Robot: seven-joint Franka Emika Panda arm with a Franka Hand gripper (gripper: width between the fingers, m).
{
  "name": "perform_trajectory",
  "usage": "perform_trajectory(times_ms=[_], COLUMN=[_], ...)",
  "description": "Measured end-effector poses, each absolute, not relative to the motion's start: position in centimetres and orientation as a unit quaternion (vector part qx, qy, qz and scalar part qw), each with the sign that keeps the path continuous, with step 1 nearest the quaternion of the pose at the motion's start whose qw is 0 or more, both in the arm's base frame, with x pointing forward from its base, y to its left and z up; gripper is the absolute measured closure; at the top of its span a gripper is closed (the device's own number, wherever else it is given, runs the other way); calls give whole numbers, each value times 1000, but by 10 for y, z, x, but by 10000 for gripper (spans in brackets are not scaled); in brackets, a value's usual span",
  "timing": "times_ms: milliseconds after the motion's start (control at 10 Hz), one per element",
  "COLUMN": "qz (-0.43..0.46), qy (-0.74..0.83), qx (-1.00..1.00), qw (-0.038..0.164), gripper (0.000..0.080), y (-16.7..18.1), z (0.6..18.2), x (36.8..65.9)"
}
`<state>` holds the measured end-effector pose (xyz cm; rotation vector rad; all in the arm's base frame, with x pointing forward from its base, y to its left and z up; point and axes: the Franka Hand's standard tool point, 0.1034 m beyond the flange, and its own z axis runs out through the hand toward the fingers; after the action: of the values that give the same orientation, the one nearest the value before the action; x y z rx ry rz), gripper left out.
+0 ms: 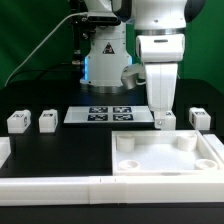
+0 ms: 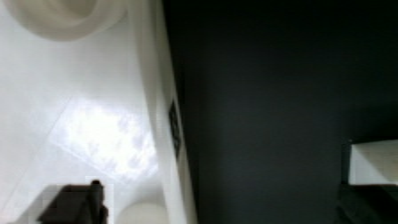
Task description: Assemble one leg
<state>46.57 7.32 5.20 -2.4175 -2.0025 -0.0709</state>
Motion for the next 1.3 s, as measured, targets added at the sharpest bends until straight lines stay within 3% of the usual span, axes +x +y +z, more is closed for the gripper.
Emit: perform_trajectory(times_ms=[600,1300], qz=[-21,-20], qy=[-535,-112], qx=[-845,-993], qw=[5,34], gripper=[150,150], y=[72,121], z=[53,50], x=[461,441])
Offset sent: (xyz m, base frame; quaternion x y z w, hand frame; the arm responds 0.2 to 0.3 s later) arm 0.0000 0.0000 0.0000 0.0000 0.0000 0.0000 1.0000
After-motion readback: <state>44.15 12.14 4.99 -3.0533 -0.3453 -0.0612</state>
